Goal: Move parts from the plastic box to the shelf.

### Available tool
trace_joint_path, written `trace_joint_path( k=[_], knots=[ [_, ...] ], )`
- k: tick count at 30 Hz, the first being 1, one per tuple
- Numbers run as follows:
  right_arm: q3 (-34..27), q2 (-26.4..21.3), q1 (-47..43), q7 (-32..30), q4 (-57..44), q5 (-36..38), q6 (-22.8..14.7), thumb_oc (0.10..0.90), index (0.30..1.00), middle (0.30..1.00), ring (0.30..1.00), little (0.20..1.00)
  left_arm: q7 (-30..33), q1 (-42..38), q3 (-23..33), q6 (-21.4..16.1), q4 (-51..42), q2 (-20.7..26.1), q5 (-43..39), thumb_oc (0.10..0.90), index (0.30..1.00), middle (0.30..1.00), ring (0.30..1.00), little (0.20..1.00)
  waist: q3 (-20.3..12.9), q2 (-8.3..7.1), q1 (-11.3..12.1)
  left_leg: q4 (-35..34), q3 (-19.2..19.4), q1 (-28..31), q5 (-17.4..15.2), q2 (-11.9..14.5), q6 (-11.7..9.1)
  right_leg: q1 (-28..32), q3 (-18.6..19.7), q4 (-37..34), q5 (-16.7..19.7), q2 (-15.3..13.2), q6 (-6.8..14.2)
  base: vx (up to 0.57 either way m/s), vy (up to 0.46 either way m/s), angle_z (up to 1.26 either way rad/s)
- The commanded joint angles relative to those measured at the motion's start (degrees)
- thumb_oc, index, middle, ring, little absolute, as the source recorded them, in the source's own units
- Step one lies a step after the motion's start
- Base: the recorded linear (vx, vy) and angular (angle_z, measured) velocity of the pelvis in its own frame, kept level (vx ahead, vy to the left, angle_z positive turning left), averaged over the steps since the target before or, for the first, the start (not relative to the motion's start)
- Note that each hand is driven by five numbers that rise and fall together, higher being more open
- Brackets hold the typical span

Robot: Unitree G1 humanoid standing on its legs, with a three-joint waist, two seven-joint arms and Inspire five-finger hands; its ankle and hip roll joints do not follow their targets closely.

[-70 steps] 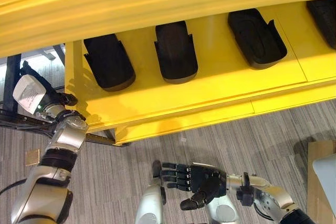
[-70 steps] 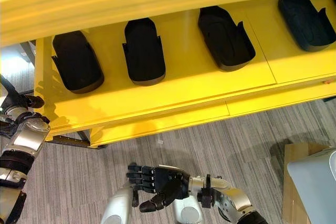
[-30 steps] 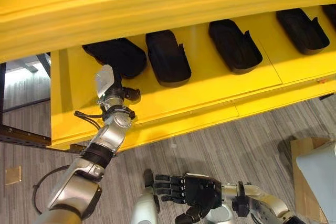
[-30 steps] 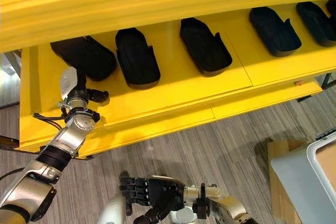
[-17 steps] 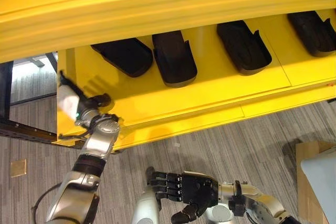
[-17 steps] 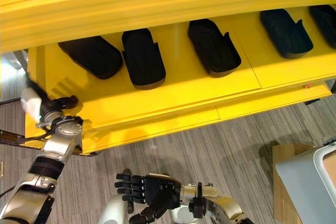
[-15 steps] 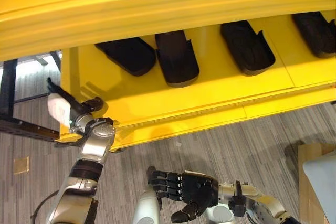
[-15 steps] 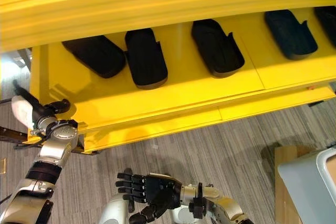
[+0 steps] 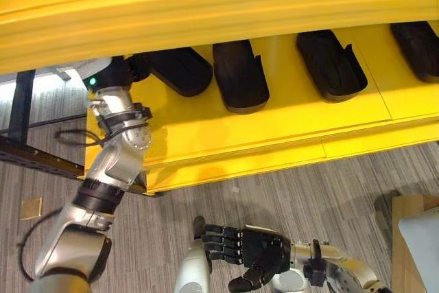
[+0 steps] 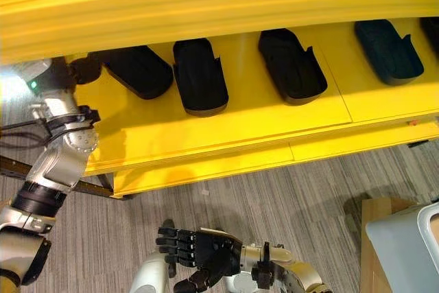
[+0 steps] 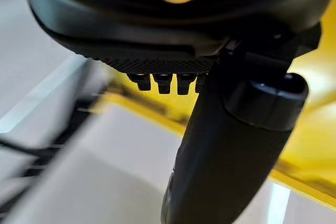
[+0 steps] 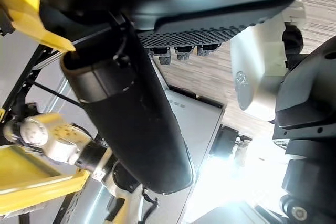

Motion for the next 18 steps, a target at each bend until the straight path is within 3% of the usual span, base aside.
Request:
trace_joint_path(
  k=[1,7,11,18],
  knots=[
    [2.1,2.9,0.68,5.52,-2.72,4.33,-2.97,0.9,1.0,1.0,1.0,1.0,2.3,-4.59,0.97,-2.54,-1.35,2.36,5.66,0.9,1.0,1.0,1.0,1.0,-3.83,-1.53,-1.19,3.07,1.25,1.45,-6.23,-2.76,4.29,2.08,-2.81,-5.97,3.29,-0.85,1.11,0.0,0.011,-0.04],
    [1.87,2.63,0.3,6.06,-2.84,3.72,-1.97,0.9,1.0,1.0,1.0,1.0,-3.99,-7.4,-2.27,-3.77,-0.75,2.86,6.39,0.9,1.0,1.0,1.0,1.0,-3.98,-1.24,-1.99,2.79,1.49,1.57,-6.25,-2.69,4.2,1.7,-2.26,-5.9,3.44,-0.89,1.43,0.0,0.005,0.0],
    [1.25,2.78,-0.11,6.22,-2.93,3.21,-1.06,0.9,1.0,1.0,1.0,1.0,-10.78,-8.29,-5.72,-1.72,-0.1,2.86,6.76,0.9,1.0,1.0,1.0,1.0,-3.8,-1.07,-2.31,2.96,1.69,1.29,-6.28,-2.73,4.23,1.28,-2.02,-5.76,3.59,-0.89,1.58,-0.01,0.005,-0.02],
    [0.68,3.26,-0.27,6.05,-3.0,2.43,-0.36,0.9,1.0,1.0,1.0,1.0,-12.03,-6.85,-7.61,0.41,3.8,2.55,4.41,0.9,1.0,1.0,1.0,1.0,-3.42,-0.74,-2.57,3.45,1.98,0.86,-6.28,-2.82,4.46,0.81,-1.7,-5.46,3.67,-0.89,1.59,-0.01,0.014,-0.06]
  ],
)
